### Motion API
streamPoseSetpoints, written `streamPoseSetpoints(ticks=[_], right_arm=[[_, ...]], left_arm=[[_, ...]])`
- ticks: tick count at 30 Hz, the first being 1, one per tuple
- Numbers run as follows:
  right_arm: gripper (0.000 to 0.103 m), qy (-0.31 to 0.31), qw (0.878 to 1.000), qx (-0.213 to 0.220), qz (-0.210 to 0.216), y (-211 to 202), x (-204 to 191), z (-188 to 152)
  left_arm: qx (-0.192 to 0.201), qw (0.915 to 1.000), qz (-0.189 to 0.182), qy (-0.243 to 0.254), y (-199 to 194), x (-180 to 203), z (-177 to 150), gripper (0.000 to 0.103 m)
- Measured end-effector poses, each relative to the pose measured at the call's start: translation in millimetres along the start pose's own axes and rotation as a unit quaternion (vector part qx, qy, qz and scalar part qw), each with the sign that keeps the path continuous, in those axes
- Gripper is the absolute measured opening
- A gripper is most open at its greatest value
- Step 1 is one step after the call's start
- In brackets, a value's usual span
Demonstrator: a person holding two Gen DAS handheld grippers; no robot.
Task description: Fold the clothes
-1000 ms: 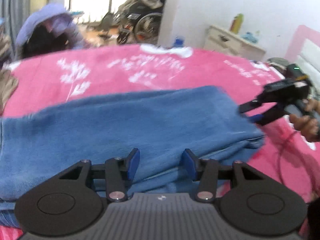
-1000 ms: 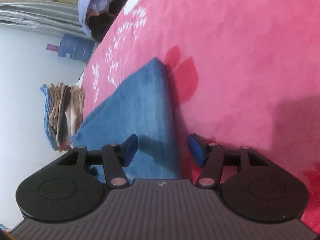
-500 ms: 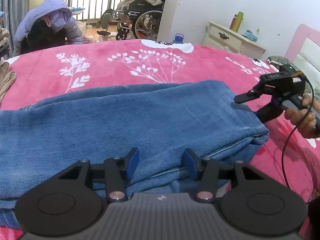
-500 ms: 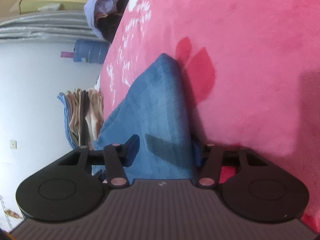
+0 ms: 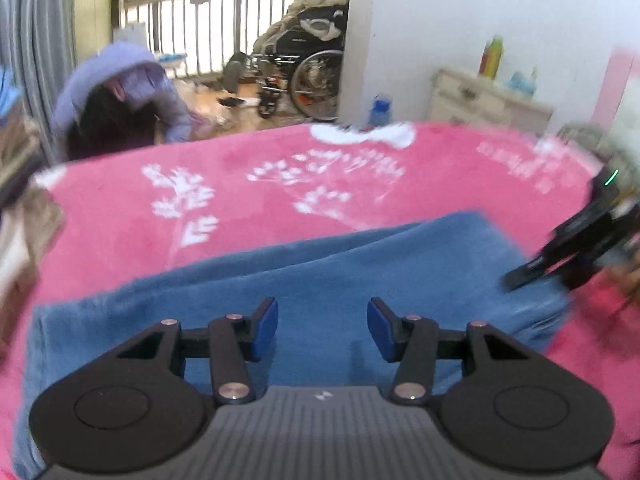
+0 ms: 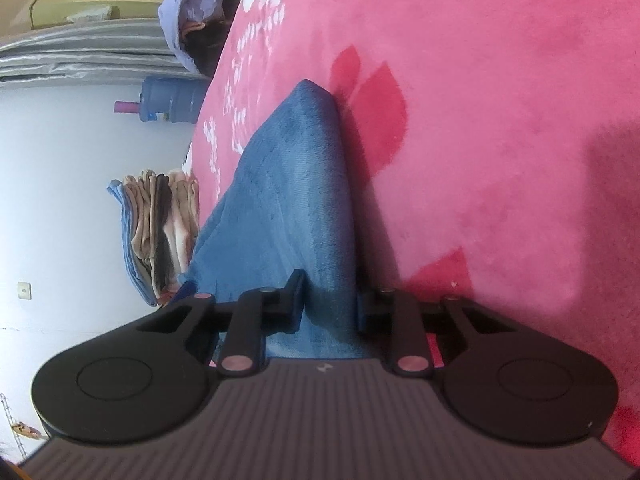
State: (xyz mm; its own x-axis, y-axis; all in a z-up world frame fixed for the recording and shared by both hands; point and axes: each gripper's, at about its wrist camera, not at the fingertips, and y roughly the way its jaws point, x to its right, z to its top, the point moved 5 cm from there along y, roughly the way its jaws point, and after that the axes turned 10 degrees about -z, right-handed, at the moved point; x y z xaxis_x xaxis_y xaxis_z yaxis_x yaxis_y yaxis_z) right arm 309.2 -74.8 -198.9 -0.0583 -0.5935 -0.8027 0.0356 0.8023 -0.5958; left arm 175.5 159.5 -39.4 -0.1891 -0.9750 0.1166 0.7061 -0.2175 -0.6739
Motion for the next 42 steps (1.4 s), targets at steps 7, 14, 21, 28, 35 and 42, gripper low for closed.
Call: streamPoseSetpoints(ticks=[7,14,21,28,35,42], right_arm=[[0.023,0.024,1.0,-0.006,0.013,0,5,1],[0.024,0.044,0.999,-0.015,0.022,3,6,5],[0.025,0.011,1.0,0.005,0.013,0,-7,0],[0.017,-0.003,0.998,0.026,0.056,-19,-27,-4],[0.017,-0.05,0.996,0.033,0.069,-31,-66,-6],[0.017,-0.084,0.993,0.032,0.072,-37,-94,-5]], left_arm=[[-0.003,0.9926,0.056,0.108,23,14,-31,0.051],[-0.006,0.9892,0.045,0.14,23,11,-21,0.07],[0.002,0.9972,0.021,0.071,32,-3,-31,0.073],[0.017,0.997,0.023,0.071,28,-4,-36,0.073],[0.019,0.9968,0.024,0.075,27,-3,-34,0.073],[0.025,0.9957,-0.006,0.089,-4,18,-33,0.071]])
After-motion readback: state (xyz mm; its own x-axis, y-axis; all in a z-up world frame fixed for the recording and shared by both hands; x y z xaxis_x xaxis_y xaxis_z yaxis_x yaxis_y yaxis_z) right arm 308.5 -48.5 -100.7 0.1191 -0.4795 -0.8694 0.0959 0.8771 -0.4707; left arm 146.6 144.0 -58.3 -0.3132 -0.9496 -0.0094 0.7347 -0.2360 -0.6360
